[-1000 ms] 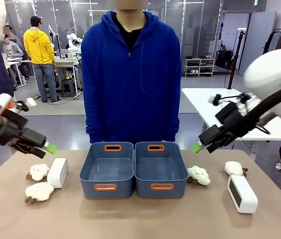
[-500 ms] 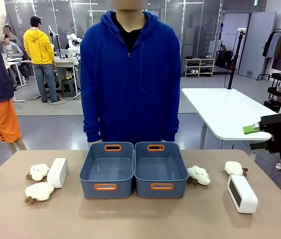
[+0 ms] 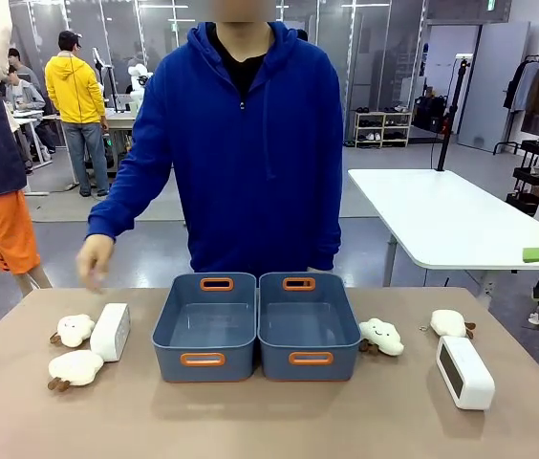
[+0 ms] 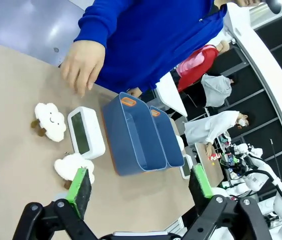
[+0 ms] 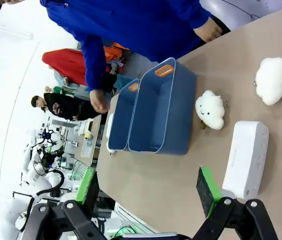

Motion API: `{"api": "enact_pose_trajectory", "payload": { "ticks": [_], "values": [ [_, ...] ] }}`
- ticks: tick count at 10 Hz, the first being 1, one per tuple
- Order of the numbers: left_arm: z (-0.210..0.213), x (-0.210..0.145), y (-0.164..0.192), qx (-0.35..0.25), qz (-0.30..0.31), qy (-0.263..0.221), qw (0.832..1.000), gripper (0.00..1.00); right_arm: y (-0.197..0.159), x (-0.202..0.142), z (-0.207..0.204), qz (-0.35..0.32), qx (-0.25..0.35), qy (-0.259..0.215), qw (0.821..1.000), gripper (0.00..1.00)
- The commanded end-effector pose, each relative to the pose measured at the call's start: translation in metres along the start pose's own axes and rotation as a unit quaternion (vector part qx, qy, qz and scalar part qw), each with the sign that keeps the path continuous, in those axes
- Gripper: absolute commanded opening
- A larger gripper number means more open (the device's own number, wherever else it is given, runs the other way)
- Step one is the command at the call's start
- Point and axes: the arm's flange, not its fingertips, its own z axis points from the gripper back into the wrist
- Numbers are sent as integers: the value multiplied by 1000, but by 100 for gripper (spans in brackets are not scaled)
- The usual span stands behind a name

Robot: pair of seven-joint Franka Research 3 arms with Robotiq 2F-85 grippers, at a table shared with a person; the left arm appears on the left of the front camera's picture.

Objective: Sort the digital clocks into the basket.
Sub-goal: Pick up the Digital clock from the table and place it into the empty Plastic storage basket.

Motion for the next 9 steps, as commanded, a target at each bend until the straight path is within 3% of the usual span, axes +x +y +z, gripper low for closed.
{"api": "enact_pose_trajectory", "payload": {
  "ticks": [1, 2, 9],
  "values": [
    [2, 0, -1, -6, -2, -2, 1000, 100, 3, -14, -18, 16, 15, 9, 1000, 100],
    [2, 0, -1, -6, -2, -2, 1000, 100, 0, 0, 0, 0, 0, 0, 1000, 100],
    [2, 0, -1, -6, -2, -2, 1000, 100, 0, 0, 0, 0, 0, 0, 1000, 100]
  ]
}}
